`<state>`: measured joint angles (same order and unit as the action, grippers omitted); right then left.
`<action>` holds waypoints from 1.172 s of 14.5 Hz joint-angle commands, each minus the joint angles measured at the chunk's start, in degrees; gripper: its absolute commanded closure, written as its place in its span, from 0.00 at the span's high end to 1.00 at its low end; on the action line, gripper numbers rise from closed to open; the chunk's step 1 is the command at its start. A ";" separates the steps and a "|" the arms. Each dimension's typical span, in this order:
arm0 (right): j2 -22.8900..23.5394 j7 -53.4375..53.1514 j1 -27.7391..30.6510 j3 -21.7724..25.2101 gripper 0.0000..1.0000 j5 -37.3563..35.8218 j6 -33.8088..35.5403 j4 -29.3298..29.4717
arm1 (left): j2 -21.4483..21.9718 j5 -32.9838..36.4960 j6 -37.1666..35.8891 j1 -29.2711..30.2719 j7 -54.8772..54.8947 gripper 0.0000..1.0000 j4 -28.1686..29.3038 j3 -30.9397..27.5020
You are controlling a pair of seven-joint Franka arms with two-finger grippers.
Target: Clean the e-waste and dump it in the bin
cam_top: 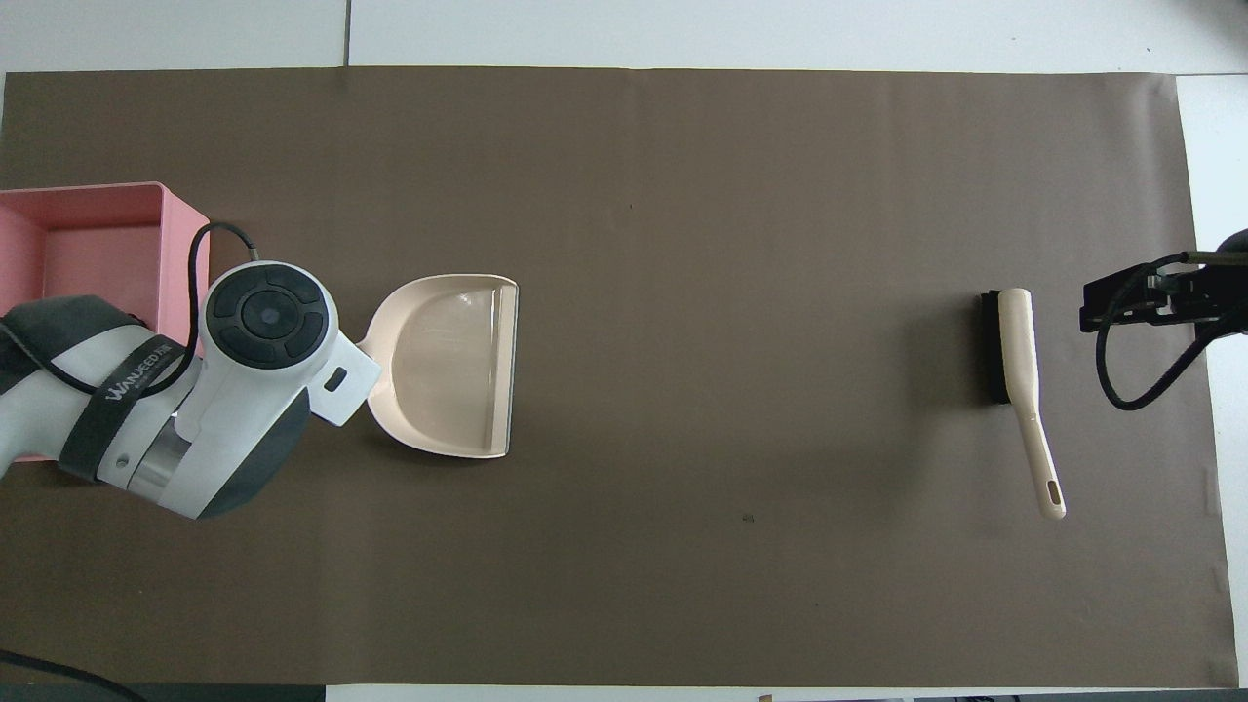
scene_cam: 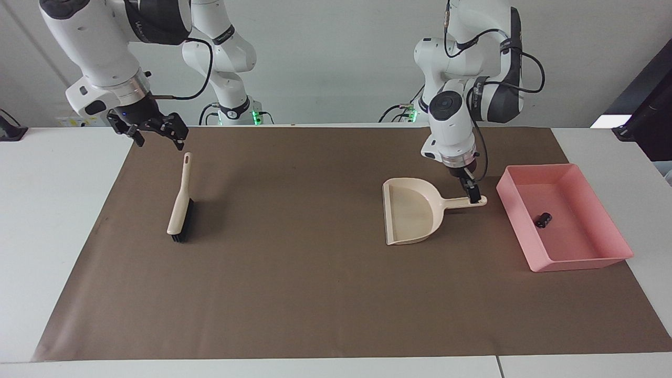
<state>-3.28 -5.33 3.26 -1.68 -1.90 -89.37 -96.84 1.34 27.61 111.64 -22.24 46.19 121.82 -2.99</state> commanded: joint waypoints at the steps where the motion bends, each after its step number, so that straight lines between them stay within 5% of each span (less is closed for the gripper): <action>1: 0.38 -0.29 -1.68 2.11 1.00 -0.21 0.60 1.04 | 2.70 -6.31 -3.27 4.20 -10.37 0.98 0.96 -0.17; 7: 0.64 -0.91 -3.35 2.82 1.00 0.49 4.29 4.20 | 0.43 -22.32 -3.44 15.72 -28.06 0.98 -7.27 -0.17; 17: 0.73 -0.47 -5.37 5.46 1.00 0.85 5.35 4.65 | -3.18 -28.93 -21.17 17.23 -43.90 0.98 -33.73 -0.61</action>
<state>-2.81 -5.36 -1.95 3.76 -1.85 -84.97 -93.05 1.88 -0.09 96.26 -5.51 3.25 95.48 -3.71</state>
